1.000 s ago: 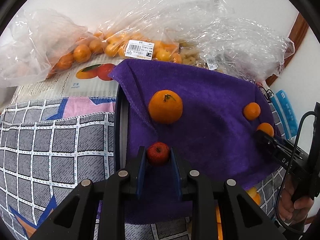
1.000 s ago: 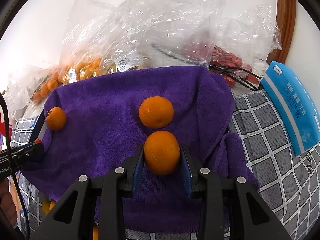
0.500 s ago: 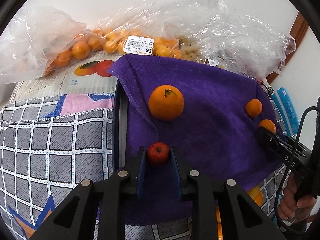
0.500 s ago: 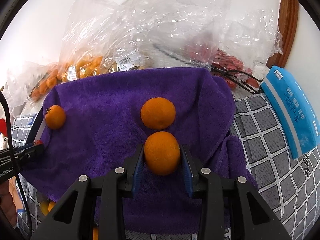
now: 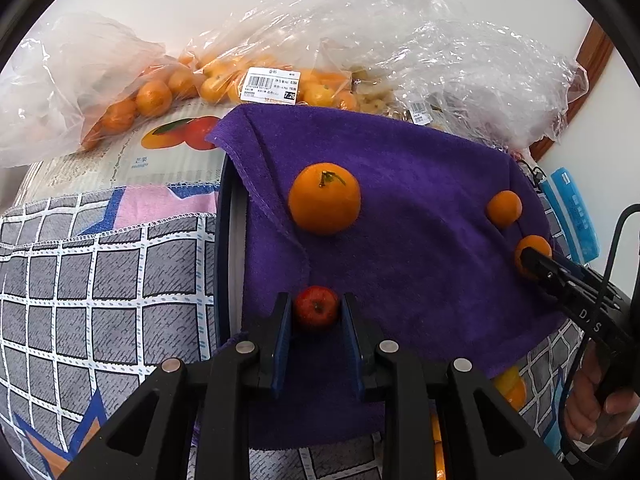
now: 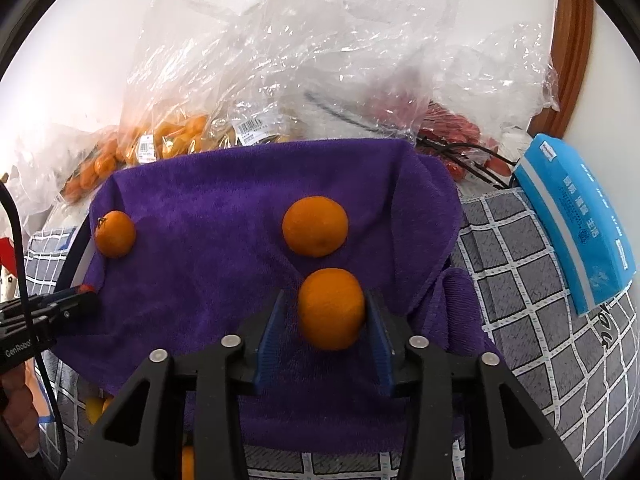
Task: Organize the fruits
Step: 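Lower both fruits onto the purple towel and open both tools, then withdraw both open tools from the towel back toward the fruit row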
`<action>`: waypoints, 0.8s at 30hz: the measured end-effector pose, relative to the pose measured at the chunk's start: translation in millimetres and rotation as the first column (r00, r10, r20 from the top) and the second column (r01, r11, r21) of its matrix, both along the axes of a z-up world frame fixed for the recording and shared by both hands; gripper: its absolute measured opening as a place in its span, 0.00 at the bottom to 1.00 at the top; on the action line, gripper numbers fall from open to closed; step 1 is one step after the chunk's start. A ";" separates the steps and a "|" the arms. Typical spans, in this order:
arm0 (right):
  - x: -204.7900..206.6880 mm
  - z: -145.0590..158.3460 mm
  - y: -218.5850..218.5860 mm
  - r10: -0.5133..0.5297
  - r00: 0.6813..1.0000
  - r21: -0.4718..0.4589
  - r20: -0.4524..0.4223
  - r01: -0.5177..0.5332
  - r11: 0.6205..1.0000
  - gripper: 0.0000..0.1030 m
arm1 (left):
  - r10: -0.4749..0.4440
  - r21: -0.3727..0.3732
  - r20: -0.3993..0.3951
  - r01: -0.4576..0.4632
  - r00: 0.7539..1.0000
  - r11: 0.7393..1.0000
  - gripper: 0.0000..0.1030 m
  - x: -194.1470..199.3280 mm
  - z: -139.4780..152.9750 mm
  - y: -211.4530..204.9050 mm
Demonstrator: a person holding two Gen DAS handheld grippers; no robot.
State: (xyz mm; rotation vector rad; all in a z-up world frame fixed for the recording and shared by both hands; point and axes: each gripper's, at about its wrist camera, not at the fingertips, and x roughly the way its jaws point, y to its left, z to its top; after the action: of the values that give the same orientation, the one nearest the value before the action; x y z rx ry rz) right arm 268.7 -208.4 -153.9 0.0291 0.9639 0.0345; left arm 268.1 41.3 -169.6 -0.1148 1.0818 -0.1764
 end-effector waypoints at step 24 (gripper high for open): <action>-44.3 57.6 -4.6 -0.066 0.990 -0.040 0.125 0.071 0.997 0.50 | 0.017 0.092 0.075 -0.024 0.997 0.995 0.65 -36.3 50.8 -5.0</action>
State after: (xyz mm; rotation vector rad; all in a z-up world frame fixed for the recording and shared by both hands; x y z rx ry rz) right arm 224.4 -213.1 -96.3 0.0192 0.8385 -0.0480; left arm 231.8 36.3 -118.8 -0.0355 1.0126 -0.1112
